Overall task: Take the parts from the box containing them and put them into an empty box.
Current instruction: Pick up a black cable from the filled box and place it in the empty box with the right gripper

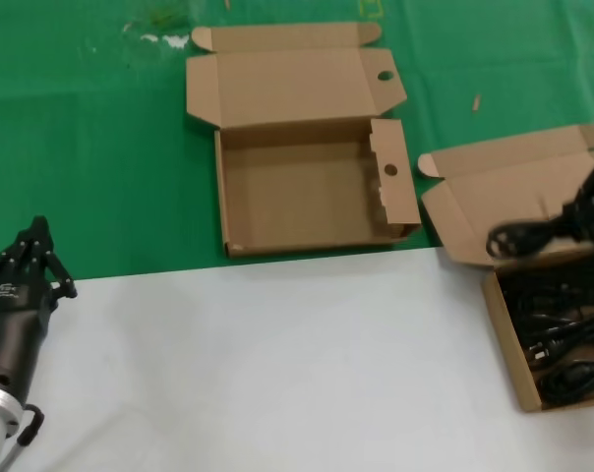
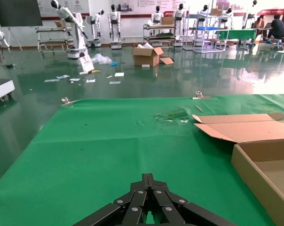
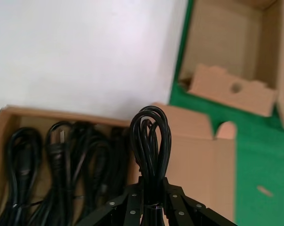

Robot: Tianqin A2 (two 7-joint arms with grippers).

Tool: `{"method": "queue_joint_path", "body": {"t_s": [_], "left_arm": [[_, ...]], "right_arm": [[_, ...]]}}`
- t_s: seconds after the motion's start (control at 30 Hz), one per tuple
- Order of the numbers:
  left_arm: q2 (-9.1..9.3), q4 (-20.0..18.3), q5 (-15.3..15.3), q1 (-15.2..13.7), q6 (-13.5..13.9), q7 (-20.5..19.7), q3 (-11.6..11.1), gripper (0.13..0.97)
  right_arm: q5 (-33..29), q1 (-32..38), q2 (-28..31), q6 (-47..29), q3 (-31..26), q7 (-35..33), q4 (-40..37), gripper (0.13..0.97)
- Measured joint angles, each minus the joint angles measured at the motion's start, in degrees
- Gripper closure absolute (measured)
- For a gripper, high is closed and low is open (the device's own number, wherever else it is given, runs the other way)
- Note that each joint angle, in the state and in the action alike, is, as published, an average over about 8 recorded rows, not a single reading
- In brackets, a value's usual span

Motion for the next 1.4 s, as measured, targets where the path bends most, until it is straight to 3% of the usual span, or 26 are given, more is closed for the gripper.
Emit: {"method": "queue_joint_path", "body": {"t_s": [0.27,0.67,1.0,1.4], "left_arm": [[0.0,0.0,0.0,0.0,0.0,0.0,0.0,0.957],[0.0,0.0,0.0,0.0,0.0,0.0,0.0,0.957],[0.0,0.0,0.0,0.0,0.0,0.0,0.0,0.957],[0.0,0.0,0.0,0.0,0.0,0.0,0.0,0.957]], "right_arm": [[-1.58,8.55,-4.83,-3.01,-0.39,5.63,2.69,0.897],[-6.05,17.77,-21.27,2.66,-5.28,8.09,-4.5,0.897],[-8.31,17.92,-31.19,10.19,-8.83,6.34,-14.27,0.897],[-8.25,15.52,-37.02,17.28,-10.45,3.3,-24.05,0.889]]}}
